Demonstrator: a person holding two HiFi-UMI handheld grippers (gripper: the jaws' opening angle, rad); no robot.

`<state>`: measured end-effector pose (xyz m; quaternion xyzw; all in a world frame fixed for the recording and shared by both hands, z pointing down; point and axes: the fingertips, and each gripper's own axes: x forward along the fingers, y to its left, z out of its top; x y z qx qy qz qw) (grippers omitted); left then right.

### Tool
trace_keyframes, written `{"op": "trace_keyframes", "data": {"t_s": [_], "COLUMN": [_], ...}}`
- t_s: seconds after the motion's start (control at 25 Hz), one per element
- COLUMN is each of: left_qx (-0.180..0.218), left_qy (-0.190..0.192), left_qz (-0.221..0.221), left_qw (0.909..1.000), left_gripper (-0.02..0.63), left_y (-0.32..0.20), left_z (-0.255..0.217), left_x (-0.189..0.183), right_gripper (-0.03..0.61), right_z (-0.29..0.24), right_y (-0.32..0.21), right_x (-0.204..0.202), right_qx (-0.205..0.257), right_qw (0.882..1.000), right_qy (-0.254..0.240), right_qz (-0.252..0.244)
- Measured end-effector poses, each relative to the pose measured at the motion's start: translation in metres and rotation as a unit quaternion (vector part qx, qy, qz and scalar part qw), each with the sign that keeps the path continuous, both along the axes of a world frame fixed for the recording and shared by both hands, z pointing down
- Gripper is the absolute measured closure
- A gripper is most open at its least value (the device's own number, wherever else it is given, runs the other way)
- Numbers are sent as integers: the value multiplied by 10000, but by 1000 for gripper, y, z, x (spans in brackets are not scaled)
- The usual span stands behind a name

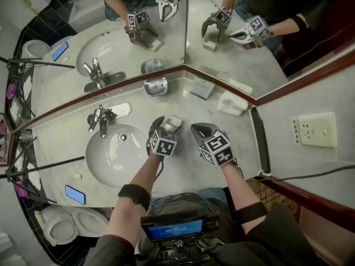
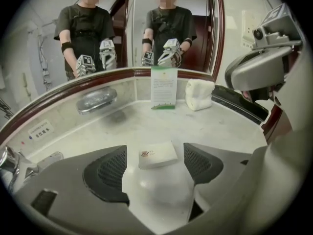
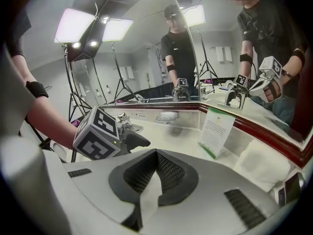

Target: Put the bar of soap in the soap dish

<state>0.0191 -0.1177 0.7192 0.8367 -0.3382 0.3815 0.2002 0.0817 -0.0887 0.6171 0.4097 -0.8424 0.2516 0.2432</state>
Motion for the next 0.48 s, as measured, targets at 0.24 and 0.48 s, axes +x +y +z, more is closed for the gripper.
{"op": "trace_keyframes", "data": {"t_s": [0.24, 0.48], "left_qx": [651, 1106], "left_qy": [336, 826], "left_qz": [-176, -542], "left_qw": [9972, 9889], "left_gripper": [389, 513], "left_y": [3, 13], "left_z": [-66, -131], "left_x": [-15, -39], "right_gripper": [558, 558], "right_z": [-21, -40], "right_y": [0, 2], "right_x": [-13, -22], "right_qx": [194, 415], "right_qw": [9997, 9988], "right_qy": [-81, -94], "right_qz": [-122, -247]}}
